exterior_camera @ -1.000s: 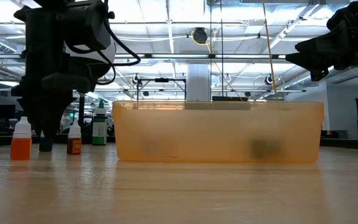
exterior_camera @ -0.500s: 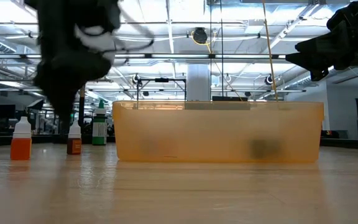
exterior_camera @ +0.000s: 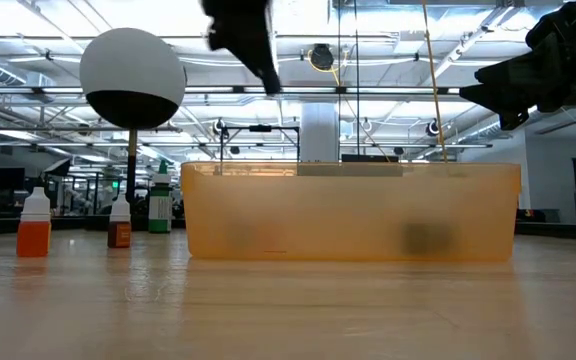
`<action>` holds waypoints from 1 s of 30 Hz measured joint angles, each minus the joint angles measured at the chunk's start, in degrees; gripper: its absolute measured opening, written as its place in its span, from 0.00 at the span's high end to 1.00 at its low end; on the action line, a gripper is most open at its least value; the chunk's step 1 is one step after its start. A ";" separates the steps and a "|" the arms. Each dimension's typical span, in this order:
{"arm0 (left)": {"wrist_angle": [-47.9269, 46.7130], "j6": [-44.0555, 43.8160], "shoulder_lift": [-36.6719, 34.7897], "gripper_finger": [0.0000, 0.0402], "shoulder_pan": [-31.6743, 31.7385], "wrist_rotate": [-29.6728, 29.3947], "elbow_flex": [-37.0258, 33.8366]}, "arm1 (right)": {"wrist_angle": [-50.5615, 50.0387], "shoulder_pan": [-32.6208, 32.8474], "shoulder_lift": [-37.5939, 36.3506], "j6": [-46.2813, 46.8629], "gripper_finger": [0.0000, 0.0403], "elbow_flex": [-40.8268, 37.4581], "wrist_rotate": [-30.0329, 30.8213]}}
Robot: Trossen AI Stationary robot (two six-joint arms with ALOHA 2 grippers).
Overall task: Pick & Place food coloring
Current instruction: Put the small violet food coloring bottle into the container
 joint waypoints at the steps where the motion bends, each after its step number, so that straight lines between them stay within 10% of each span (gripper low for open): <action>1: -1.18 1.48 2.65 0.86 -0.14 0.07 2.14 | 0.06 0.00 0.00 0.00 0.55 0.01 0.00; 11: -2.93 7.61 19.63 0.86 -0.16 6.62 9.77 | -0.03 0.00 0.00 0.00 0.56 0.01 -0.02; 24: -3.81 5.52 22.95 0.86 -0.15 11.24 7.52 | -0.02 0.00 0.02 -0.01 0.55 0.01 -0.02; 30: -3.87 4.85 22.91 0.65 -0.16 11.60 7.52 | -0.03 0.00 0.01 0.00 0.56 0.01 -0.02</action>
